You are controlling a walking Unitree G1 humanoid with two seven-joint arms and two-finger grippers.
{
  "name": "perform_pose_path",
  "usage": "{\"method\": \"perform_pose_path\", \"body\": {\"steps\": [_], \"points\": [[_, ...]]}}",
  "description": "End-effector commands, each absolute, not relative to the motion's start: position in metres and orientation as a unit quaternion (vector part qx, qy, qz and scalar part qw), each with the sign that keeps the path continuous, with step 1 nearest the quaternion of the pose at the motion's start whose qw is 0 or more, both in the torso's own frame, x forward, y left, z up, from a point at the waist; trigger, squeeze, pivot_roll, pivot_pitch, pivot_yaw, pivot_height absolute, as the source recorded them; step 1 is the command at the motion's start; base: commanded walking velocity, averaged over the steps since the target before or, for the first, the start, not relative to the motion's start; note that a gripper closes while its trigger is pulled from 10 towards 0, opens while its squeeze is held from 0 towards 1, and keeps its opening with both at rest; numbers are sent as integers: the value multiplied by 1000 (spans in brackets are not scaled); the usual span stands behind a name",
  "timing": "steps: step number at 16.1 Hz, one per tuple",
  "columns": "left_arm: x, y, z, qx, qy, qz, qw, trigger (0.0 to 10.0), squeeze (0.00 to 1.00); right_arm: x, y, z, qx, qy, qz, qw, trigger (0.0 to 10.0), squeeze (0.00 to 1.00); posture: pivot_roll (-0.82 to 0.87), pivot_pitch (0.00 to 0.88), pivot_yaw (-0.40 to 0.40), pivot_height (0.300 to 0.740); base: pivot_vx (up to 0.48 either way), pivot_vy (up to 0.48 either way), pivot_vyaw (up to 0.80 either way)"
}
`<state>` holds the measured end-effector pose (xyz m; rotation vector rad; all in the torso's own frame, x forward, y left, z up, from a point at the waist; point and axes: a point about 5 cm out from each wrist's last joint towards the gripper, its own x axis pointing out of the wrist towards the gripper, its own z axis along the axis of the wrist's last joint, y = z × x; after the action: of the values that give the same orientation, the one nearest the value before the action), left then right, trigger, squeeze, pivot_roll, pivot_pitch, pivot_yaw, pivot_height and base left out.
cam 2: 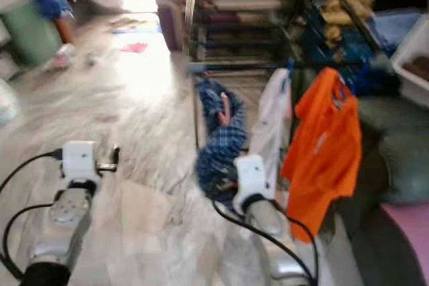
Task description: Hang hanger
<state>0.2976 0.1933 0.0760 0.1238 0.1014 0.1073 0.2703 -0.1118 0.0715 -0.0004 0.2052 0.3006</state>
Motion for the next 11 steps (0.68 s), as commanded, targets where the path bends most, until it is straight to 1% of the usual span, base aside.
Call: {"method": "perform_pose_path", "body": {"steps": [1,8,11], "points": [[301,182,77,54,50,34,997,10000,0,277,-121,81,1,87,123,989,10000,0,-68,0,41,740,0,0,0],[305,174,77,35,48,18,998,10000,0,274,-117,70,14,138,106,985,10000,0,-74,0,25,740,0,0,0],[306,171,77,38,47,12,998,10000,0,274,-117,69,21,147,111,983,10000,0,-77,0,26,740,262,296,0]]}}
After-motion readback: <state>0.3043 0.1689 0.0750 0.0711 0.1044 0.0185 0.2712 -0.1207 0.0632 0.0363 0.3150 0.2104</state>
